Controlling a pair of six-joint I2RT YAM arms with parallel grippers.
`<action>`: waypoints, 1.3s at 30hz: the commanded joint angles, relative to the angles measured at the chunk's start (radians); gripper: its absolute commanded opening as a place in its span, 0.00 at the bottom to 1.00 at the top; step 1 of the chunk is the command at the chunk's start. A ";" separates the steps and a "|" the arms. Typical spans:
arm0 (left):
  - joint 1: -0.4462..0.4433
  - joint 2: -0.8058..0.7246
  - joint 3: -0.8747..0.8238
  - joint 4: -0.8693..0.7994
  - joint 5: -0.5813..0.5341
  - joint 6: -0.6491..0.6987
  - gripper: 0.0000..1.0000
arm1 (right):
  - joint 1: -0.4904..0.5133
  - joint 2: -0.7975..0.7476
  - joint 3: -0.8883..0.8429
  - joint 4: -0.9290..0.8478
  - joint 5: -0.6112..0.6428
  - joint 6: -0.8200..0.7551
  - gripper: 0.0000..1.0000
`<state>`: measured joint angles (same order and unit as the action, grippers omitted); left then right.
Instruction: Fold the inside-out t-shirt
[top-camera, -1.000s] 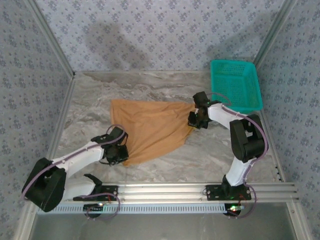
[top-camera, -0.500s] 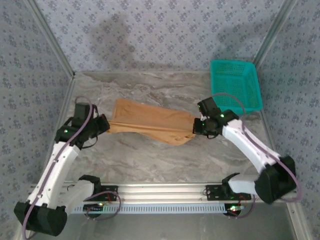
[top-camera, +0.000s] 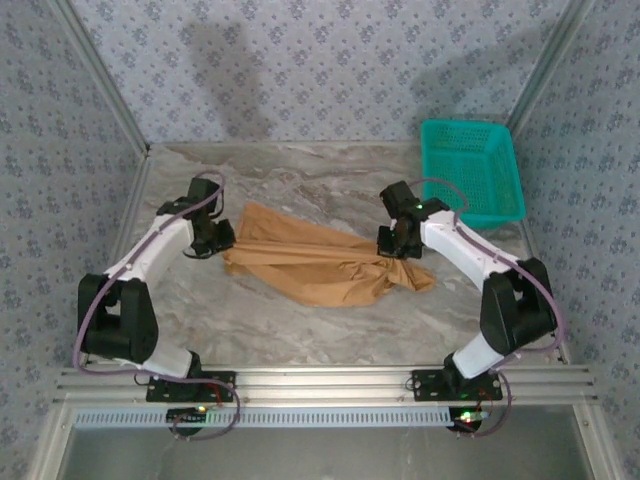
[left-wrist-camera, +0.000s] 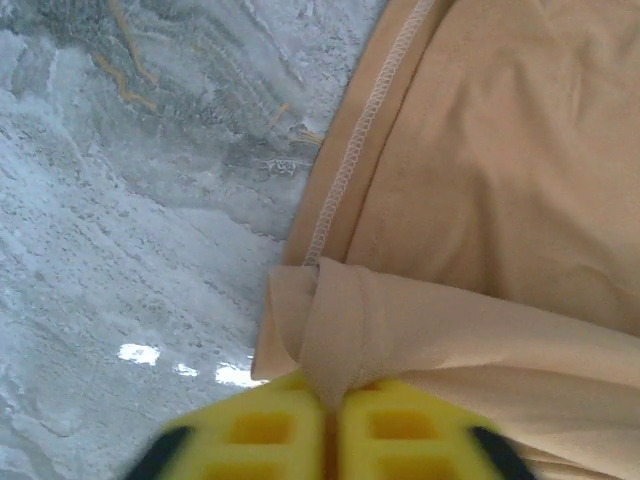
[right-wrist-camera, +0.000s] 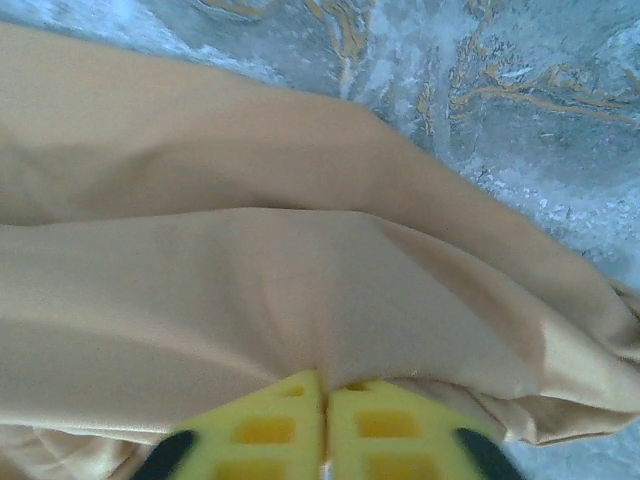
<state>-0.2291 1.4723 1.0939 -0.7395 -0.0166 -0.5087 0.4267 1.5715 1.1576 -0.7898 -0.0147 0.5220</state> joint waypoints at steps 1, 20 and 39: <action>-0.152 -0.109 0.045 0.052 -0.106 0.092 0.42 | -0.001 -0.056 -0.020 0.012 -0.004 -0.032 0.45; -0.500 0.238 0.209 0.425 0.319 0.283 0.52 | -0.088 -0.195 -0.353 0.412 -0.261 0.194 0.48; -0.626 0.529 0.436 0.339 0.545 0.467 0.62 | -0.095 -0.588 -0.717 0.520 -0.263 0.185 0.00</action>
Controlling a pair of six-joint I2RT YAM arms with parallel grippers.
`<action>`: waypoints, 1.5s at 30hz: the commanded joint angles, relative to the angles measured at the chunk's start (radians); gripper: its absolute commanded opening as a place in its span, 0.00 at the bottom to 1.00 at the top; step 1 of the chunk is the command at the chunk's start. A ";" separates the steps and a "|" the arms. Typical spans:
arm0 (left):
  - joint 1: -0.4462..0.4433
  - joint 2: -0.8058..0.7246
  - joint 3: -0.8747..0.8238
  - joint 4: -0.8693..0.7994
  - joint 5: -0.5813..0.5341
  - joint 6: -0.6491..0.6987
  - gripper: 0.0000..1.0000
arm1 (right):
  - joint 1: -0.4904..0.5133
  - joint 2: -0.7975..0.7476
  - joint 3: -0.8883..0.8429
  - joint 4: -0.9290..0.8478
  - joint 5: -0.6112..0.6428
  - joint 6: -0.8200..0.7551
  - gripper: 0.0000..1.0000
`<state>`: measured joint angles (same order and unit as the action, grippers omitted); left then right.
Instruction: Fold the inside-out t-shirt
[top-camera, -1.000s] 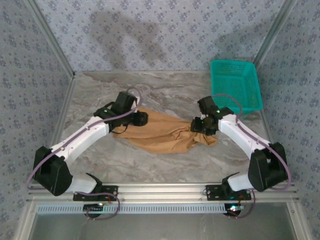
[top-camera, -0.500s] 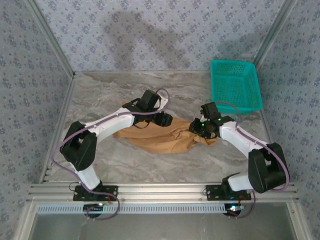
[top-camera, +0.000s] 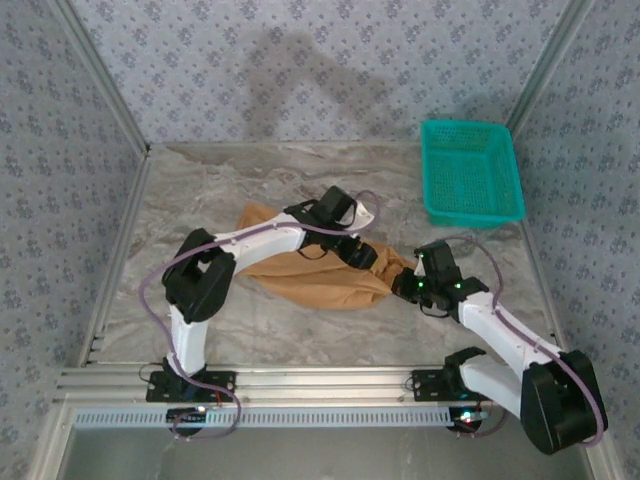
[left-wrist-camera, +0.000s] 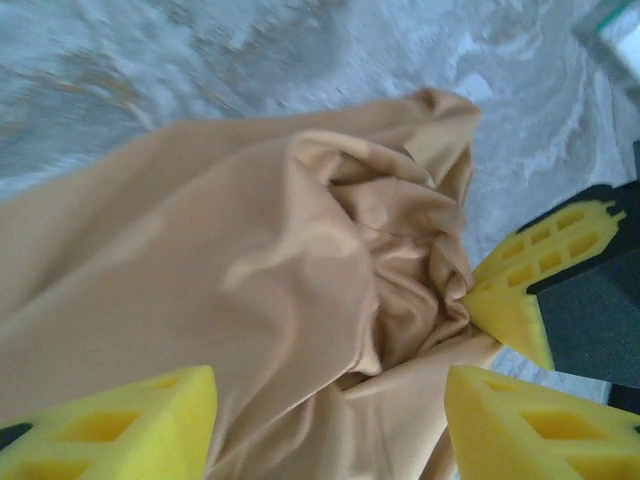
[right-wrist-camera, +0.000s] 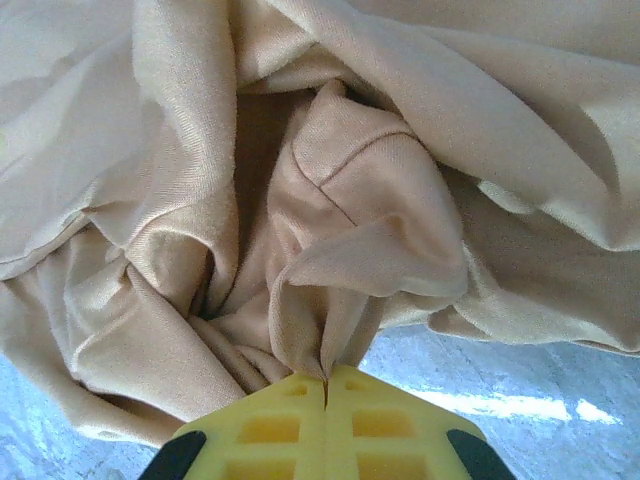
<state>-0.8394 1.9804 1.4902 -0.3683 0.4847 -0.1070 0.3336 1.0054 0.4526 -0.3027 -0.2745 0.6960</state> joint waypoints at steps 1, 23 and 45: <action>-0.019 0.030 0.043 -0.023 0.038 0.070 0.63 | -0.003 -0.023 -0.014 0.030 -0.004 0.008 0.00; 0.009 0.210 0.503 -0.349 -0.008 0.015 0.00 | -0.019 -0.106 -0.108 -0.016 0.054 0.063 0.00; 0.161 0.000 0.002 0.406 0.447 -0.584 0.00 | 0.022 -0.072 0.139 -0.169 0.151 -0.042 0.40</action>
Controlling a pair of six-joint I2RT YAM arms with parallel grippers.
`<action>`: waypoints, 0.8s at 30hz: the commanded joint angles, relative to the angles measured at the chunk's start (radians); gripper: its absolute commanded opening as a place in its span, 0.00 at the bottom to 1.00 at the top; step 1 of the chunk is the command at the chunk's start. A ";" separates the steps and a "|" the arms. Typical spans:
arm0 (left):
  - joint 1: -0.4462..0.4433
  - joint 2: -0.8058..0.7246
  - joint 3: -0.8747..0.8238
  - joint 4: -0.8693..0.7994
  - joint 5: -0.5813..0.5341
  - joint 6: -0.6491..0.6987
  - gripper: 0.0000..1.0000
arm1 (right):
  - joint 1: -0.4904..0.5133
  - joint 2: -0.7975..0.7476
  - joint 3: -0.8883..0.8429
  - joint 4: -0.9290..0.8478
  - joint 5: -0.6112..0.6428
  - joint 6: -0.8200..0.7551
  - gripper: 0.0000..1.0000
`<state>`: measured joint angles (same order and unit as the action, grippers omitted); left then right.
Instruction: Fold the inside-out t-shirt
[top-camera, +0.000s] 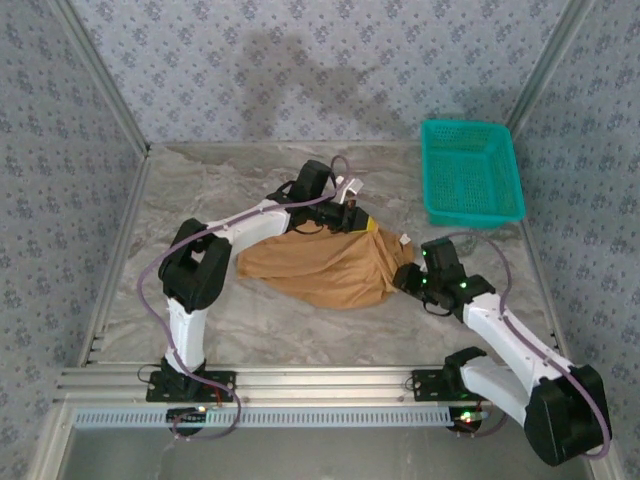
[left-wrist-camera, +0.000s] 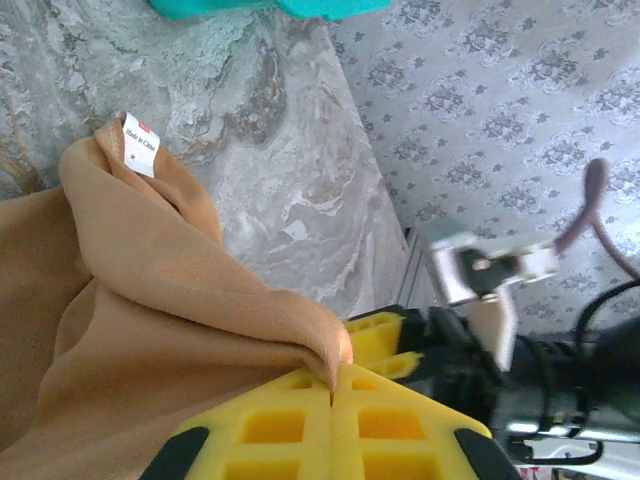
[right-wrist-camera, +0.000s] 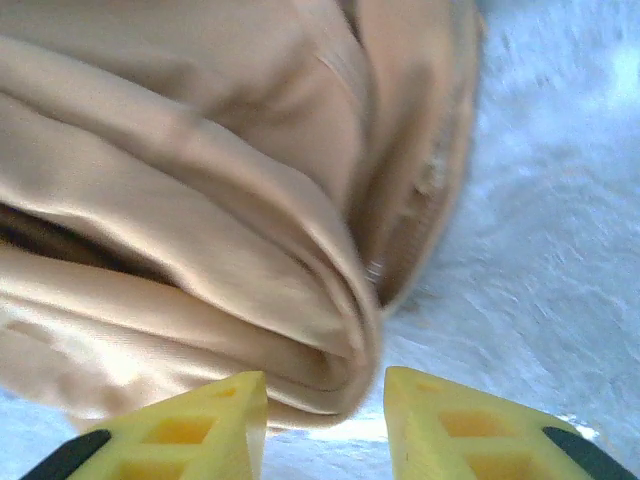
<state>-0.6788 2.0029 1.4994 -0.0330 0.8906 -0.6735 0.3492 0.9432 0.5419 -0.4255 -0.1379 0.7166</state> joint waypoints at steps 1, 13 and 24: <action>-0.001 -0.019 -0.005 0.061 0.042 -0.013 0.00 | 0.005 0.004 0.064 -0.028 0.003 -0.074 0.40; -0.002 -0.013 0.006 0.003 0.038 0.016 0.00 | -0.002 0.401 0.317 0.096 -0.026 -0.234 0.18; 0.040 -0.008 0.085 -0.281 -0.048 0.217 0.13 | -0.128 0.166 0.382 -0.226 -0.147 -0.245 0.00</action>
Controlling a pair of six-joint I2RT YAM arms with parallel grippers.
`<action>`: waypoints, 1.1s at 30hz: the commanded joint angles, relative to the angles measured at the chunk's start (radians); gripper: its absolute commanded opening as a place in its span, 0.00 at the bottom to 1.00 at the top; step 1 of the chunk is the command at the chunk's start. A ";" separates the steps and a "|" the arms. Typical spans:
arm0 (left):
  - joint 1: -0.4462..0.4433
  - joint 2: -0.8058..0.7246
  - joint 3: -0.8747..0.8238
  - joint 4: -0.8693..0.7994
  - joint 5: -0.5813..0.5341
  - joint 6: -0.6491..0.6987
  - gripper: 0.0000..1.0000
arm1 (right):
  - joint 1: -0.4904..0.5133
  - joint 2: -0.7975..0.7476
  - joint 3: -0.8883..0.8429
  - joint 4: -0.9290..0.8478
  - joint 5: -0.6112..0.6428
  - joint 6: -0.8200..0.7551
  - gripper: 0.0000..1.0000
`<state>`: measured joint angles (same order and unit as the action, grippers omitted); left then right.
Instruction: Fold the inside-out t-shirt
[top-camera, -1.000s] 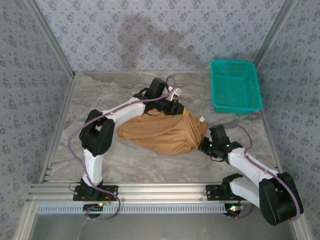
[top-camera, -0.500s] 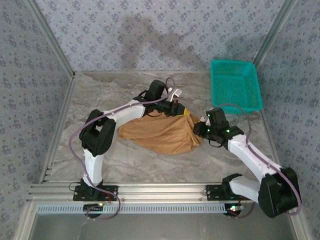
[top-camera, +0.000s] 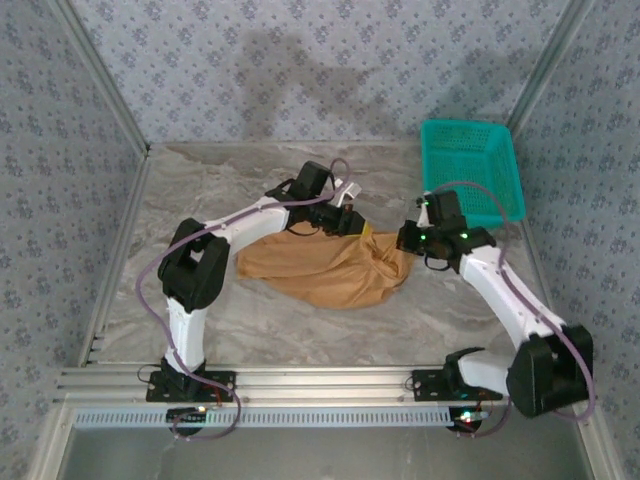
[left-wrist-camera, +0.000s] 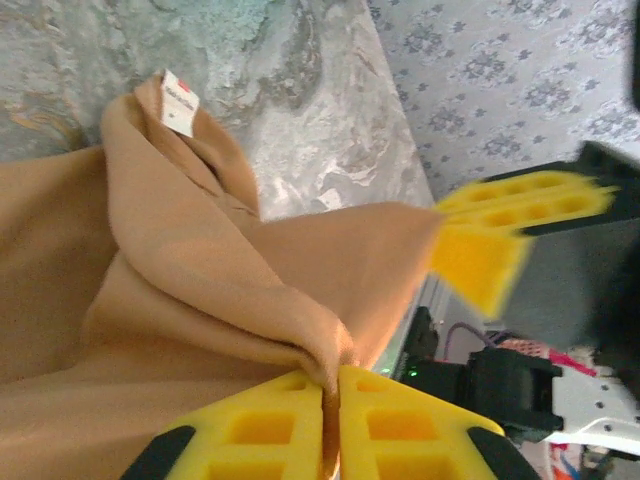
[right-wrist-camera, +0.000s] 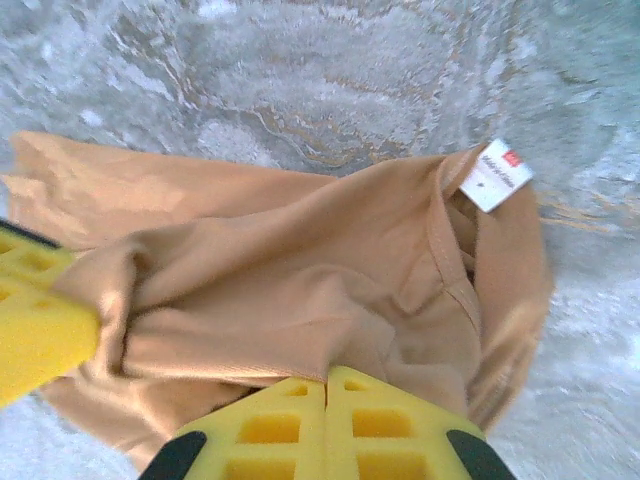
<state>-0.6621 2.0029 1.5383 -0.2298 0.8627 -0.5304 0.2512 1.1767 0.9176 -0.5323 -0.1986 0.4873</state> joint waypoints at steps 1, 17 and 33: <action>0.024 -0.003 0.050 -0.089 -0.019 0.075 0.15 | -0.040 -0.088 -0.006 -0.115 -0.111 -0.012 0.00; -0.078 0.006 -0.094 0.154 -0.041 -0.096 0.56 | -0.068 -0.104 -0.076 0.020 -0.251 0.043 0.00; -0.112 0.169 0.008 0.250 -0.246 -0.453 0.66 | -0.042 -0.112 -0.125 0.069 -0.265 0.069 0.00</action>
<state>-0.7578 2.1395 1.4975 0.0353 0.6670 -0.9207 0.1944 1.0786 0.8116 -0.4885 -0.4355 0.5385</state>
